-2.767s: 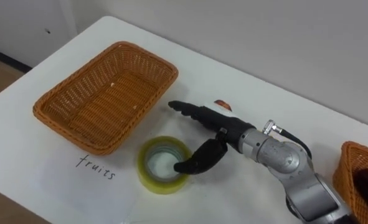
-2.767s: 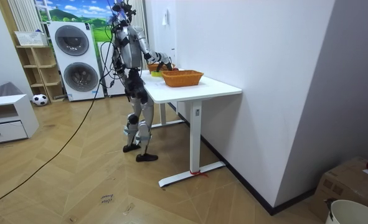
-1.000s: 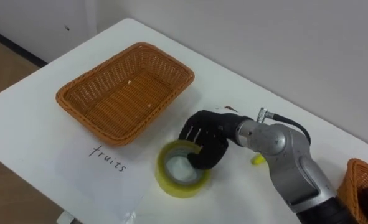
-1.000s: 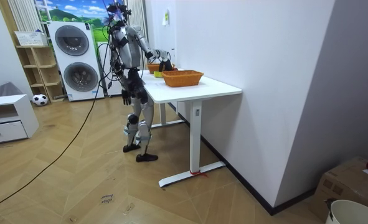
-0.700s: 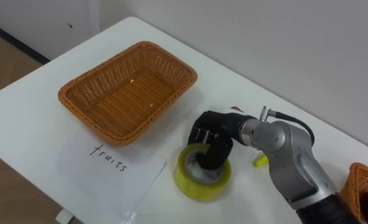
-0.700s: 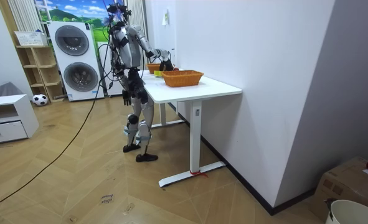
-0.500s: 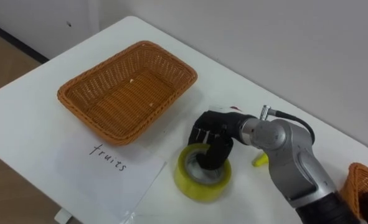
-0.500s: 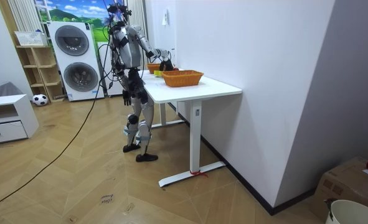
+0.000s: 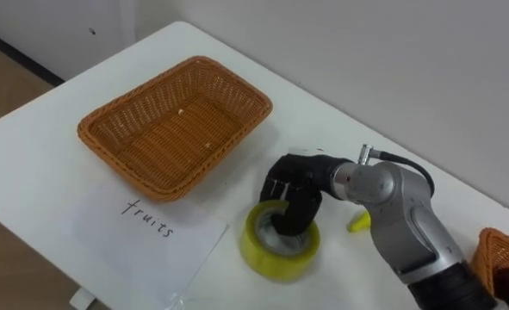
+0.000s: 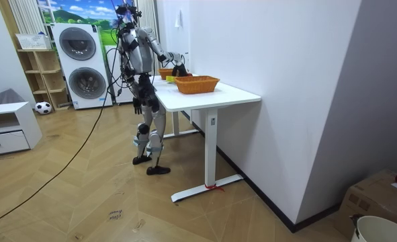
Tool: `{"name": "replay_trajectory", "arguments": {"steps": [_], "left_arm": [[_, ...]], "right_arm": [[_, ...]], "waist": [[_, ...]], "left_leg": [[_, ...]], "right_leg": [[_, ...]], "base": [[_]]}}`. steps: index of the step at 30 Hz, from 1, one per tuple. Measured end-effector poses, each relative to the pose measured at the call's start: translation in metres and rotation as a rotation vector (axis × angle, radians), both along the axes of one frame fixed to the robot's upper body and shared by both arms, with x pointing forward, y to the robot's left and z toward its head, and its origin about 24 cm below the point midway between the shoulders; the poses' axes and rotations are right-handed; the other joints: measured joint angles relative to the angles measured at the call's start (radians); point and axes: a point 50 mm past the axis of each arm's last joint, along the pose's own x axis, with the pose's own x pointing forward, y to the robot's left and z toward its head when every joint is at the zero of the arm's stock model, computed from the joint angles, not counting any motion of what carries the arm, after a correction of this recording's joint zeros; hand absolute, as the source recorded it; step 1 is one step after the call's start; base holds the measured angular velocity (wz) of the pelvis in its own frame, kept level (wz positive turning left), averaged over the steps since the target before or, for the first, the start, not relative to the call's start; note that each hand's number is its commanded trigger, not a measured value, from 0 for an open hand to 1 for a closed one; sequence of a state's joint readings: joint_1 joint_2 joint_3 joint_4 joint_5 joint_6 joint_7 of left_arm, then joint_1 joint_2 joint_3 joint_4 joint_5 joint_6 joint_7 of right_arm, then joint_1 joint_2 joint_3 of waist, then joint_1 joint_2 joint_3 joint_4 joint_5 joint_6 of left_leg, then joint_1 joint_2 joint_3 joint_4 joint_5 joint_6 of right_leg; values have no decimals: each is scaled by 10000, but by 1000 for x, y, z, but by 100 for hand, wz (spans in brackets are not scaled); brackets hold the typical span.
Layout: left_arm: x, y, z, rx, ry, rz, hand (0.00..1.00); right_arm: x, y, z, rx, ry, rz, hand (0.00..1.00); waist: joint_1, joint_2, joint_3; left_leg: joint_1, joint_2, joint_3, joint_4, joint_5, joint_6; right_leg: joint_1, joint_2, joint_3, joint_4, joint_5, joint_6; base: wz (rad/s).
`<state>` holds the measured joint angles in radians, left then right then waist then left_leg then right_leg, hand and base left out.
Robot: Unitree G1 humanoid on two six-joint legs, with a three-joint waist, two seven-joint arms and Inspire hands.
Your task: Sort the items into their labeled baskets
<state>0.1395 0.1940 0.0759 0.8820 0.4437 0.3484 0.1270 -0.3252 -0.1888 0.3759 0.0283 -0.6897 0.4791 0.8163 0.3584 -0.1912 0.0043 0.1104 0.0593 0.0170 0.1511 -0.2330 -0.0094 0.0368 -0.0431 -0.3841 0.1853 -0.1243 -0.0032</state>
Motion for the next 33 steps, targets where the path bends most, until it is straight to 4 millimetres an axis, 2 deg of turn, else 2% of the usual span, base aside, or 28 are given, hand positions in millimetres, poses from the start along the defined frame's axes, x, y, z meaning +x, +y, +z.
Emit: {"name": "replay_trajectory", "arguments": {"steps": [6,9,10,16,19,22,23,25,28,33], "left_arm": [[0,3,2,574,-253,67,0],[0,7,3,590,-499,255,0],[-1,7,2,567,-483,326,0],[-13,5,-2,603,-298,361,0],[-15,4,-2,579,-346,333,0],[-15,2,-2,577,-407,321,0],[-16,1,-3,539,-388,329,0],[-19,-2,-5,437,-341,341,0],[-27,-5,-7,332,-207,384,0],[-32,-7,-8,313,-132,426,0]], "right_arm": [[1,1,5,256,-277,123,100],[-3,3,13,338,-740,457,100],[-5,2,18,346,-1022,608,100],[-5,-3,43,1556,-2296,605,100],[-3,-7,56,2239,-3087,302,100],[-1,-12,63,2639,-3505,52,100],[-1,-14,64,2665,-3621,-67,100],[0,-16,67,2725,-3761,-185,100],[1,-22,73,2860,-4180,-507,100],[3,-33,88,3311,-5292,-1130,100]], "waist": [[-92,126,94],[-249,155,108],[-306,196,137],[-801,414,143],[-824,570,86],[-910,699,74],[-997,731,26],[-1076,781,0],[-1199,865,7],[-1370,951,-42]], "left_leg": [[26,-1,124,-28,-1,1],[-110,-6,135,1,-1,2],[-131,-6,136,19,0,3],[-133,-8,130,66,1,4],[-69,-9,264,98,2,4],[61,-8,358,96,2,3],[68,-10,366,95,2,3],[97,-20,374,108,2,4],[193,-11,346,49,2,13],[205,-8,352,20,2,13]], "right_leg": [[-57,22,181,5,1,-2],[-189,24,247,8,9,-6],[-218,25,255,4,19,-10],[-198,5,250,-6,17,-7],[-154,-12,289,-4,20,-3],[-29,-19,326,-5,18,0],[-13,-25,322,1,19,1],[13,-37,334,22,23,6],[132,-19,333,17,28,8],[126,-6,358,21,27,7]], "base": [[-6],[-1],[0],[0],[-7],[-1],[7],[2],[2],[1]]}}
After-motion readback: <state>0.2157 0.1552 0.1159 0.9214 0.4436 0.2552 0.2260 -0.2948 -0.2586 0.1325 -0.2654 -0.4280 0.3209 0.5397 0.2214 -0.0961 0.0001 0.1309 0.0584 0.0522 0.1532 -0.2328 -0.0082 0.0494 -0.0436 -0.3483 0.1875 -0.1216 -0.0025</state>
